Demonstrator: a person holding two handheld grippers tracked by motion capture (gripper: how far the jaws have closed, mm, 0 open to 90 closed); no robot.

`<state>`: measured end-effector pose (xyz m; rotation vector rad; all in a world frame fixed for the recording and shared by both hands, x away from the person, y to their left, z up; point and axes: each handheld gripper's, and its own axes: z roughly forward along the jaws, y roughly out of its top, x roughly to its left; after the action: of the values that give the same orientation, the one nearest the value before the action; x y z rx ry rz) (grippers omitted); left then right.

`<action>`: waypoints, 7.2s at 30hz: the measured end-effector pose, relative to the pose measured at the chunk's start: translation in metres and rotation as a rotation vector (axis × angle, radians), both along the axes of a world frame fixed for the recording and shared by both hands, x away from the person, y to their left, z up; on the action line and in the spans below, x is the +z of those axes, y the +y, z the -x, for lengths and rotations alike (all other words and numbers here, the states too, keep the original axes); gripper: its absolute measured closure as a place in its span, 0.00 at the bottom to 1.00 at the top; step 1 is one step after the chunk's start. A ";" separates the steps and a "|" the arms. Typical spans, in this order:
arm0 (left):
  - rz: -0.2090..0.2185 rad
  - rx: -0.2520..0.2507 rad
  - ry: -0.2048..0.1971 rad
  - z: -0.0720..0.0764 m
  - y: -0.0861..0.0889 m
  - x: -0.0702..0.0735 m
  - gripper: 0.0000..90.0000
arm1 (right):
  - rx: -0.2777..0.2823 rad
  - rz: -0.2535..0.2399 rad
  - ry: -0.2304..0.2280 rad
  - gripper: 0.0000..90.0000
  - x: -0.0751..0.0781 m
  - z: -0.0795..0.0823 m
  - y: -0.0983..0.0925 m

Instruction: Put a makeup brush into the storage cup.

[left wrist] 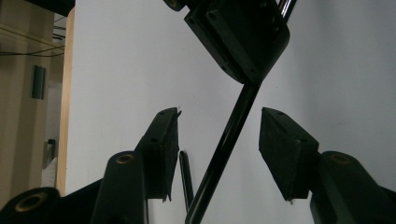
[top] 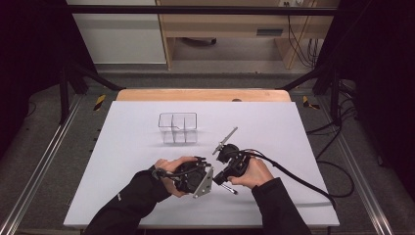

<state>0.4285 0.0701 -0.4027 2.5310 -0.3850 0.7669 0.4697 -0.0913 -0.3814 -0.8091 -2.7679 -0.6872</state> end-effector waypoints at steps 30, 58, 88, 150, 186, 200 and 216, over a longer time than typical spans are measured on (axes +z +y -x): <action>-0.125 -0.121 -0.078 0.008 -0.003 -0.008 0.91 | 0.036 -0.003 0.018 0.93 0.000 0.003 0.000; -0.073 0.012 0.042 0.000 0.012 -0.004 0.92 | -0.186 -0.185 -0.303 0.65 0.025 0.003 -0.032; 0.139 0.224 0.236 -0.003 0.035 -0.010 0.92 | -0.504 -0.312 -0.566 0.09 0.026 0.007 -0.066; 0.629 0.681 0.387 -0.004 0.042 -0.032 0.92 | -0.608 -0.515 -0.519 0.09 -0.011 0.027 -0.046; 0.685 0.713 0.392 0.002 0.013 -0.033 0.92 | -0.679 -0.610 -0.426 0.34 -0.023 0.027 -0.031; 0.690 0.716 0.408 0.007 0.002 -0.034 0.92 | -0.693 -0.619 -0.400 0.51 -0.027 0.026 -0.028; 0.698 0.710 0.412 0.010 -0.004 -0.036 0.92 | -0.709 -0.646 -0.360 0.78 -0.029 0.025 -0.032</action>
<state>0.4181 0.0657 -0.4384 2.0269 0.8189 0.4573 0.4448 -0.1230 -0.4108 -1.6045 -2.1896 -1.8703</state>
